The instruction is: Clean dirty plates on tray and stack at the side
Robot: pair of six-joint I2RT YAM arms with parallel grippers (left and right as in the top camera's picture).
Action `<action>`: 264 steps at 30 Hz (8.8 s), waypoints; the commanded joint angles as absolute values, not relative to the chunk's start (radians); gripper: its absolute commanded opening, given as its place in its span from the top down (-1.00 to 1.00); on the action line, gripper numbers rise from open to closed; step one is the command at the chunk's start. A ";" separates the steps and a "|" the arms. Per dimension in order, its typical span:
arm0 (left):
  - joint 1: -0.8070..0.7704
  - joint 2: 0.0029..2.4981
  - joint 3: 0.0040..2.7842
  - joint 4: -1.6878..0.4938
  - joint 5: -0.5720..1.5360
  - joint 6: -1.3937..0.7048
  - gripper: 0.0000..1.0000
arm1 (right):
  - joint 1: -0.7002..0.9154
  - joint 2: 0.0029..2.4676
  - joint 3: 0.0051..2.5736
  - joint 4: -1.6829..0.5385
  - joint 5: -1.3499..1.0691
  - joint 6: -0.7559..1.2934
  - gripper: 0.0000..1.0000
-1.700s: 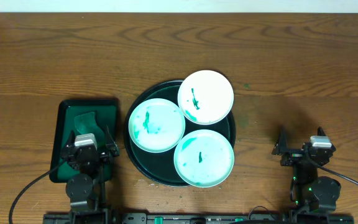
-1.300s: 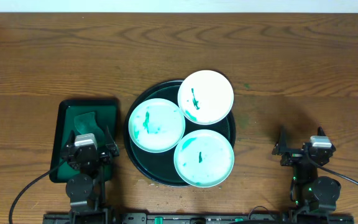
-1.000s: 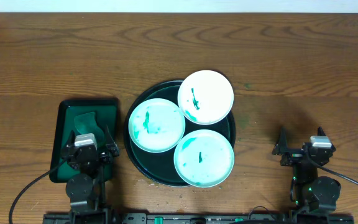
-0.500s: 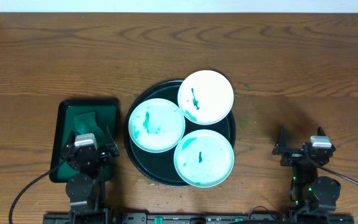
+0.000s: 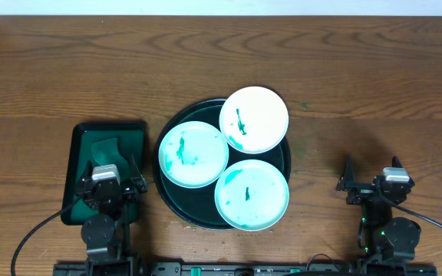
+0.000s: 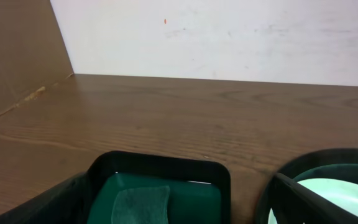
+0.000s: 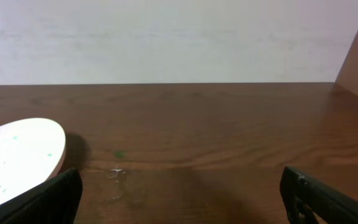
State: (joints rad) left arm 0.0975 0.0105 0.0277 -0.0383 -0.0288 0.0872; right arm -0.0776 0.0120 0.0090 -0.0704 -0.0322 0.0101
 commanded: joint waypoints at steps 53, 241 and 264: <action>0.102 0.012 0.004 -0.070 -0.034 0.104 -0.81 | -0.085 0.007 0.006 -0.072 -0.031 0.006 -0.98; 0.101 0.781 0.547 -0.207 0.095 0.039 -0.81 | 0.316 1.610 1.301 -1.015 -0.484 0.007 -0.99; 0.101 1.277 0.936 -0.814 0.095 0.047 -0.81 | 0.316 1.610 1.301 -1.118 -0.484 0.007 -0.99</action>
